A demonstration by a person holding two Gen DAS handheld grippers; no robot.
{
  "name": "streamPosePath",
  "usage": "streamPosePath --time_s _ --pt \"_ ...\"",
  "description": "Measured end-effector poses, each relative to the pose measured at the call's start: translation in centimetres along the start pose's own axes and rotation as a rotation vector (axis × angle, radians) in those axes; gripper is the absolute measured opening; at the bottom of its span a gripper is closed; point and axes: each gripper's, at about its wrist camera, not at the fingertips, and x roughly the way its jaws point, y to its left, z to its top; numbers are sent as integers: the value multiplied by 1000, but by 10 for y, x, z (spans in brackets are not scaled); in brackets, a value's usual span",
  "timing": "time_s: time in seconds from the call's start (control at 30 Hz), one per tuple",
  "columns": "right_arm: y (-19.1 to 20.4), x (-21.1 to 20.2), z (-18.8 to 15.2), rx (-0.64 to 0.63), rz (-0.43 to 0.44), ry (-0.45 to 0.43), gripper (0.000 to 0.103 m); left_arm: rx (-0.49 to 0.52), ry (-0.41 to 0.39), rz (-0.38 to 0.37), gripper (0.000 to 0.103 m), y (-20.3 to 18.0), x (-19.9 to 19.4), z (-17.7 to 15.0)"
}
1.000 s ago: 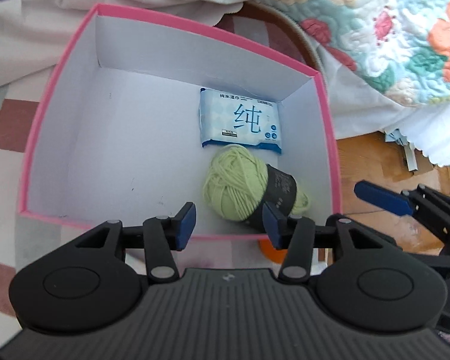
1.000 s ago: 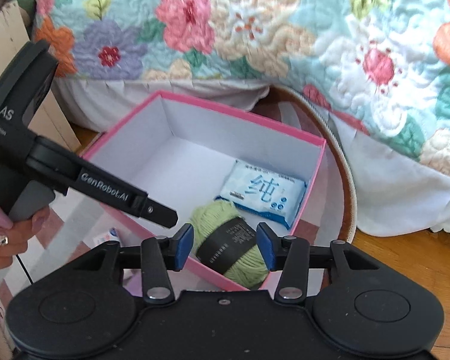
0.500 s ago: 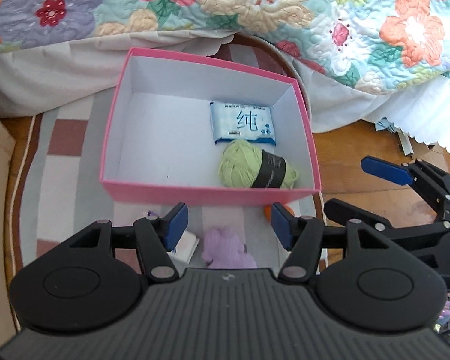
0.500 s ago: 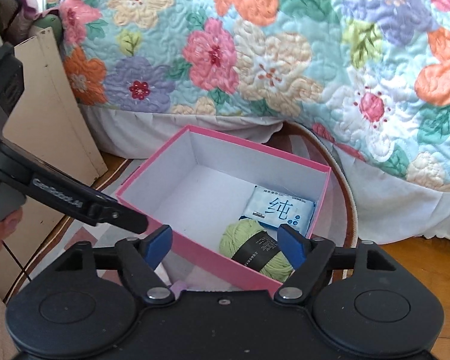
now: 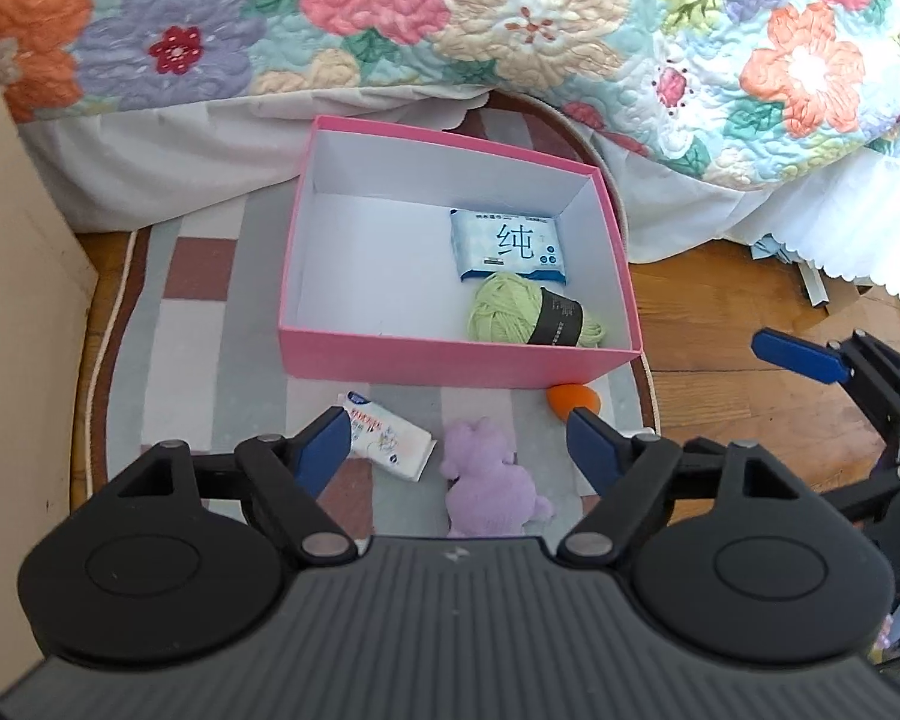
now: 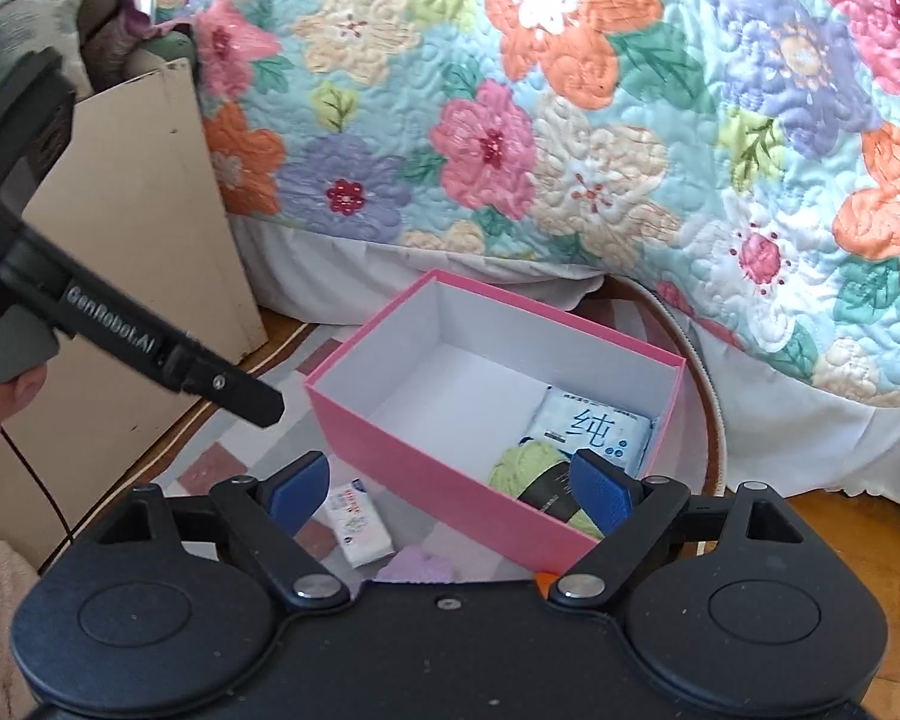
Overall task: Organize objects
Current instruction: 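Raise the left tool out of the pink box and withdraw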
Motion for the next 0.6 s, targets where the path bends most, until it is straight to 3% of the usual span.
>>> streamPosePath --time_s 0.07,0.27,0.6 --pt "5 -7 -4 -11 3 -21 90 -3 -6 -5 85 2 -5 -5" --pt "18 -24 -14 -64 34 -93 91 57 -13 -20 85 -6 -17 -21" --pt "35 -25 -24 -124 111 -58 90 74 -17 -31 87 -9 -21 -42"
